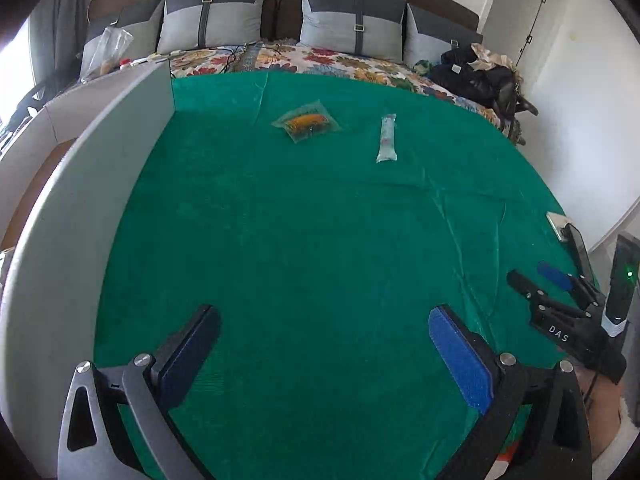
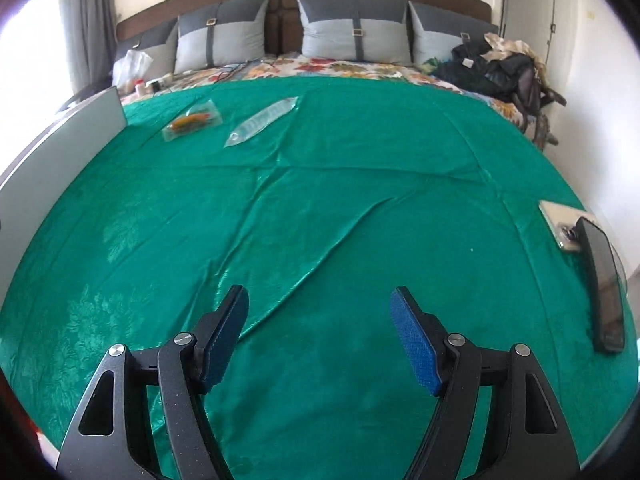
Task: Organize snacks
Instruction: 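Withdraw both open tools back over the bed toward the corn sausage packet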
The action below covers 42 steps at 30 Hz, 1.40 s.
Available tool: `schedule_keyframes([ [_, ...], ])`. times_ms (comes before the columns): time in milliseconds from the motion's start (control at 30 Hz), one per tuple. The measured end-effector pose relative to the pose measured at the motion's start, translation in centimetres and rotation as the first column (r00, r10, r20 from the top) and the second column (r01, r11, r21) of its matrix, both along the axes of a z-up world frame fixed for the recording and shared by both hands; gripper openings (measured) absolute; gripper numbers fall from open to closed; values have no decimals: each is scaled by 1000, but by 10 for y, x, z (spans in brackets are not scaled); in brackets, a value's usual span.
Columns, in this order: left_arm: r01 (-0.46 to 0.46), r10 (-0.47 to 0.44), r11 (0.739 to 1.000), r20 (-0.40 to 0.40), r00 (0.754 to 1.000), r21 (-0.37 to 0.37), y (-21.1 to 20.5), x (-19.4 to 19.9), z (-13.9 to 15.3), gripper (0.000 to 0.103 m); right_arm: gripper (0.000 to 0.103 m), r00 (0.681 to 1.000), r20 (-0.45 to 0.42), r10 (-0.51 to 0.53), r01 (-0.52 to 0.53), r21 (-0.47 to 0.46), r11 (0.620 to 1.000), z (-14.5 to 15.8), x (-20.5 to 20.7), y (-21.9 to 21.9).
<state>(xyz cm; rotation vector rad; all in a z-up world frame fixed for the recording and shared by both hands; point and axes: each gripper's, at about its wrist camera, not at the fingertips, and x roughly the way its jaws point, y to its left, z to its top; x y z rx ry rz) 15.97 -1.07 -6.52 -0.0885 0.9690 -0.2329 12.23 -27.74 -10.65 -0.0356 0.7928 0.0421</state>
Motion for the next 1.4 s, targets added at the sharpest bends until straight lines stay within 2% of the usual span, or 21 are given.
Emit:
schedule_keyframes([
  [200,-23,25,998,-27,999,57,-20,26,-33,103,76,999,-41,-9,10,20,1000,-10,11,-7],
  [300,-34,37,995,-34,999,91,-16,32,-46,103,77,999,-40,-3,3,7,1000,-12,14,-5],
  [433,-59,64,994,-48,997,97,-8,37,-59,103,77,999,-39,9,-10,-21,1000,-15,15,0],
  [533,-48,51,992,-21,998,119,-7,34,-61,103,77,999,-46,14,-15,-34,999,-18,15,3],
  [633,-18,19,985,-7,1000,173,-13,31,-64,103,77,998,-62,16,-18,-42,999,-21,17,4],
  [867,-15,13,986,9,1000,167,-13,30,-65,103,80,997,-78,1,-2,-3,1000,-23,19,-1],
  [1400,-26,25,985,13,1000,171,-16,30,-64,103,90,996,-93,16,-16,3,1000,-24,21,-2],
])
